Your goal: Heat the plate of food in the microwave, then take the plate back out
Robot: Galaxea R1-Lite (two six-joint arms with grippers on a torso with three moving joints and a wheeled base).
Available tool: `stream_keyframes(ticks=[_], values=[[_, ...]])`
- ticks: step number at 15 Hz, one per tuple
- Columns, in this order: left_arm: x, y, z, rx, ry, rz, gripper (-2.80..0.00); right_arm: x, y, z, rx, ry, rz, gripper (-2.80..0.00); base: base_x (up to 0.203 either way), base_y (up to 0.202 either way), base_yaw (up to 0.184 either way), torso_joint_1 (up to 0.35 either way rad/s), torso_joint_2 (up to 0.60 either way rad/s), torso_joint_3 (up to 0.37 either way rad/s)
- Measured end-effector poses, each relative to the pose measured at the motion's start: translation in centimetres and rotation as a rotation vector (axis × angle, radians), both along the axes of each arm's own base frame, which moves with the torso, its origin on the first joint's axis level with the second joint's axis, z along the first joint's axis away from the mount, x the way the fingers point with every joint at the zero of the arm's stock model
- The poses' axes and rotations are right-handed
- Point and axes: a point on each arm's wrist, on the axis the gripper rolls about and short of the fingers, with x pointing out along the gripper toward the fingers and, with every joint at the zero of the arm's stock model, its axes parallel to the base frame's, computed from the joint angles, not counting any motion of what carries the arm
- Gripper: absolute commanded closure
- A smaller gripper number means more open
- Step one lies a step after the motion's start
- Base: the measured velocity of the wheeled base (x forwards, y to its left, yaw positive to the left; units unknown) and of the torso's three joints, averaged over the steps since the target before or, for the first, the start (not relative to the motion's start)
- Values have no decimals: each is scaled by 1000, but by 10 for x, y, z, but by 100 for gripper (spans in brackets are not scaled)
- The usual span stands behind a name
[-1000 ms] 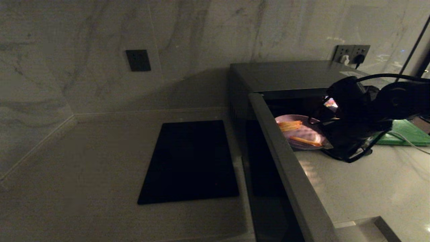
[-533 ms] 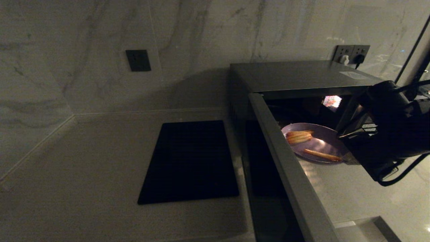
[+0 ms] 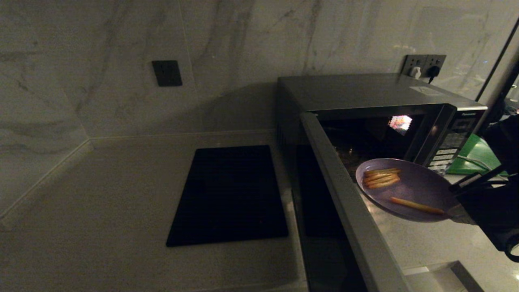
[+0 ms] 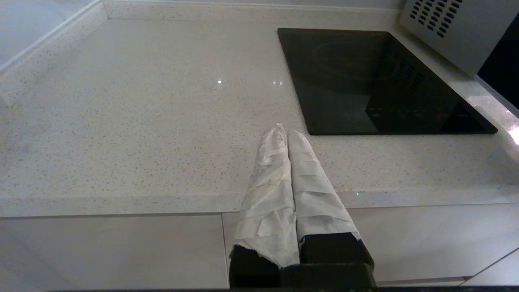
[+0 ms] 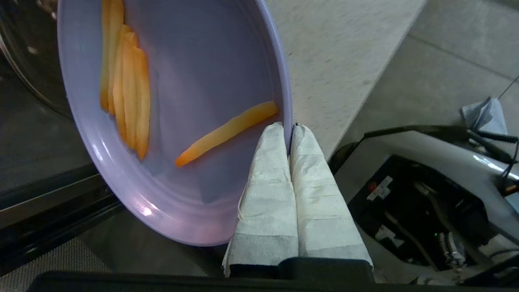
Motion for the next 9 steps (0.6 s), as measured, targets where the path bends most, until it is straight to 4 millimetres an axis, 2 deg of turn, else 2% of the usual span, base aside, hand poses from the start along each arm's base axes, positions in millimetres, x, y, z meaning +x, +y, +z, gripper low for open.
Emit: stream_keyframes(ticks=[5,9], values=[[0,0,0,1,0,0,0,-20,-32,1,-63,-4,-143,0,0,0,0,0,0,0],[0,0,0,0,-1,0,0,-32,-76,-4,-120,46,-310,0,0,0,0,0,0,0]])
